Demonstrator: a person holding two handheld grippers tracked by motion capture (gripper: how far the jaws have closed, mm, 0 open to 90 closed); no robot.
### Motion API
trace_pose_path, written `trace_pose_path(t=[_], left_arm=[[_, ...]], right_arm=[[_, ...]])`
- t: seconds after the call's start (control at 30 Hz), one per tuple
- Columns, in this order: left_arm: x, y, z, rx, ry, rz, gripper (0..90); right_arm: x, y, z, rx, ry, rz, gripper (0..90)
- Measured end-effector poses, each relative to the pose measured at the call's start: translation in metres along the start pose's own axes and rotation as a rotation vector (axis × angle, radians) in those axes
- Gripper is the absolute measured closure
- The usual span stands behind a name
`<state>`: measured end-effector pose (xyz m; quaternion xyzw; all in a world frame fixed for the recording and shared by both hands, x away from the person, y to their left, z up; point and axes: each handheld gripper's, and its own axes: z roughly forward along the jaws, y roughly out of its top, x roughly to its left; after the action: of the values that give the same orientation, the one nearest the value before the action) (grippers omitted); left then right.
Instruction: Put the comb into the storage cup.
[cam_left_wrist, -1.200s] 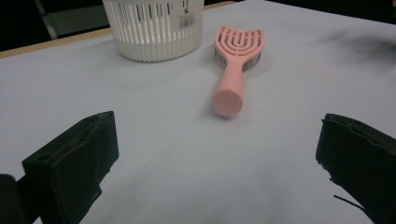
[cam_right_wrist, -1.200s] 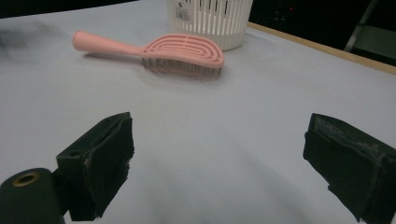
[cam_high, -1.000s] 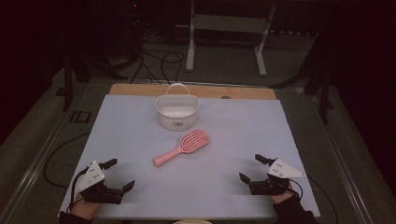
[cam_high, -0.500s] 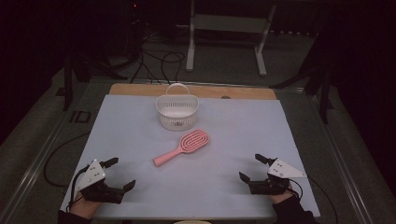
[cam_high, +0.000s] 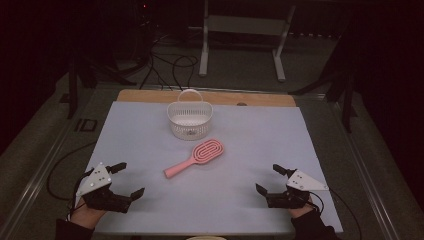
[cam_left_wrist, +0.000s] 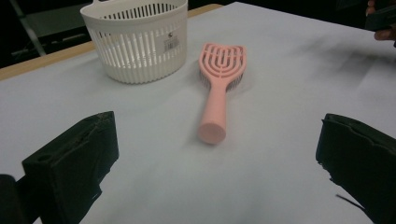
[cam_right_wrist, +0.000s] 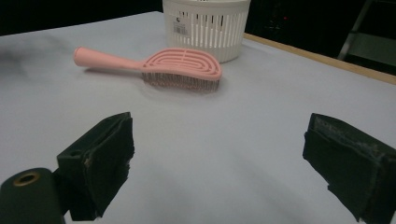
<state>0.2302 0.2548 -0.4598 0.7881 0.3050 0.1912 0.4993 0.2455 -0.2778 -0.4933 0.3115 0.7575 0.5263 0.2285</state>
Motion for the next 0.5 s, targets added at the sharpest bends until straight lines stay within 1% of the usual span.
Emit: trace_pose_path(t=[0.1, 0.17, 0.33, 0.5], left_arm=[[0.001, 0.007, 0.000, 0.014, -0.003, 0.015, 0.4], [0.002, 0.009, 0.000, 0.016, -0.010, 0.009, 0.4], [0.003, 0.013, 0.002, 0.031, -0.012, 0.017, 0.3], [0.004, 0.023, 0.007, 0.066, -0.022, 0.031, 0.4]], right_arm=[[0.000, 0.000, 0.000, -0.001, 0.002, 0.002, 8.4], [0.000, 0.000, 0.000, 0.000, 0.000, 0.002, 8.4], [0.000, 0.000, 0.000, -0.001, 0.002, 0.005, 8.4], [-0.001, 0.000, 0.000, -0.004, 0.003, 0.007, 8.5]])
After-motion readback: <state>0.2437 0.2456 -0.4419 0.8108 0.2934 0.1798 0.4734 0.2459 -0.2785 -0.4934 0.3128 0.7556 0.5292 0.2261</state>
